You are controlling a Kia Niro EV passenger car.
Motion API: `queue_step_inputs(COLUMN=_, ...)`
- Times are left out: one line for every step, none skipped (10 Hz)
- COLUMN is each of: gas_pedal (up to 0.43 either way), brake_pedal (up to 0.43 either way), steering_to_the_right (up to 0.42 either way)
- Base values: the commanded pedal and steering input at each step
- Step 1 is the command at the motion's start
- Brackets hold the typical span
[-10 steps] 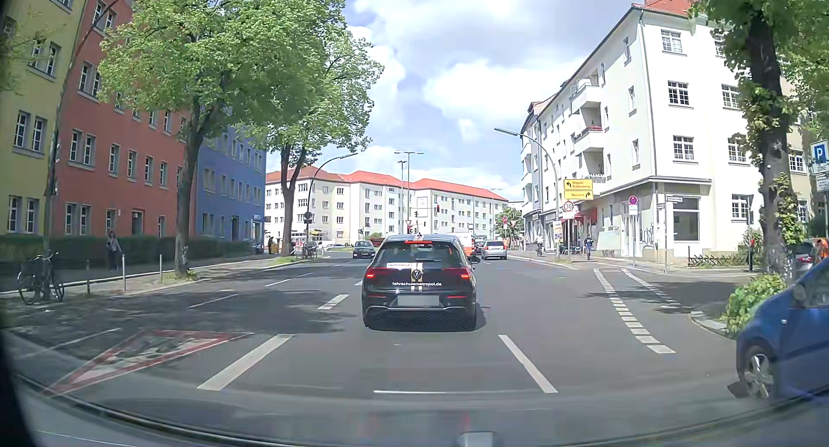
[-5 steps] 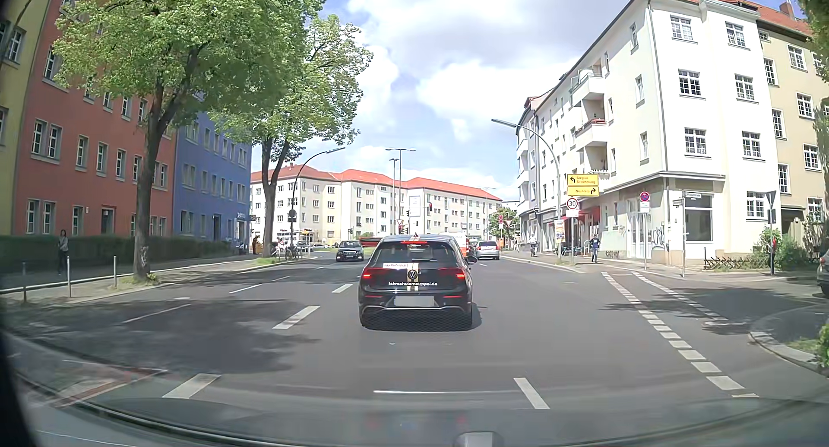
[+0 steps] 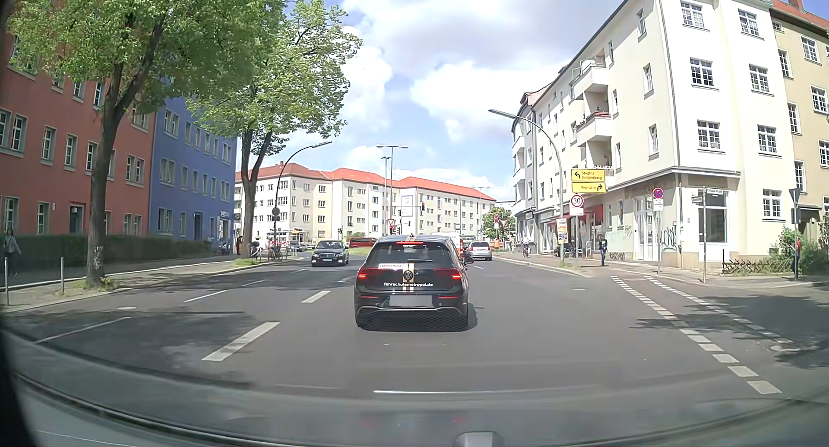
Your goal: Follow the waypoints while adhering to traffic rules and regulations
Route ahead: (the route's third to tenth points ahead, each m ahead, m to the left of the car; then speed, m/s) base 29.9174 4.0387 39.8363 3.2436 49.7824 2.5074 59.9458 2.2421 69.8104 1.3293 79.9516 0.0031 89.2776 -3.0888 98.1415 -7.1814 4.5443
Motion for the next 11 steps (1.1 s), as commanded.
queue_step_inputs(gas_pedal=0.000, brake_pedal=0.018, steering_to_the_right=0.024)
queue_step_inputs(gas_pedal=0.000, brake_pedal=0.018, steering_to_the_right=0.025)
queue_step_inputs(gas_pedal=0.000, brake_pedal=0.018, steering_to_the_right=0.028)
queue_step_inputs(gas_pedal=0.000, brake_pedal=0.018, steering_to_the_right=0.033)
queue_step_inputs(gas_pedal=0.000, brake_pedal=0.018, steering_to_the_right=0.034)
queue_step_inputs(gas_pedal=0.000, brake_pedal=0.018, steering_to_the_right=0.036)
queue_step_inputs(gas_pedal=0.000, brake_pedal=0.018, steering_to_the_right=0.039)
queue_step_inputs(gas_pedal=0.000, brake_pedal=0.018, steering_to_the_right=0.045)
queue_step_inputs(gas_pedal=0.000, brake_pedal=0.018, steering_to_the_right=0.034)
queue_step_inputs(gas_pedal=0.028, brake_pedal=0.018, steering_to_the_right=0.020)
queue_step_inputs(gas_pedal=0.039, brake_pedal=0.018, steering_to_the_right=0.019)
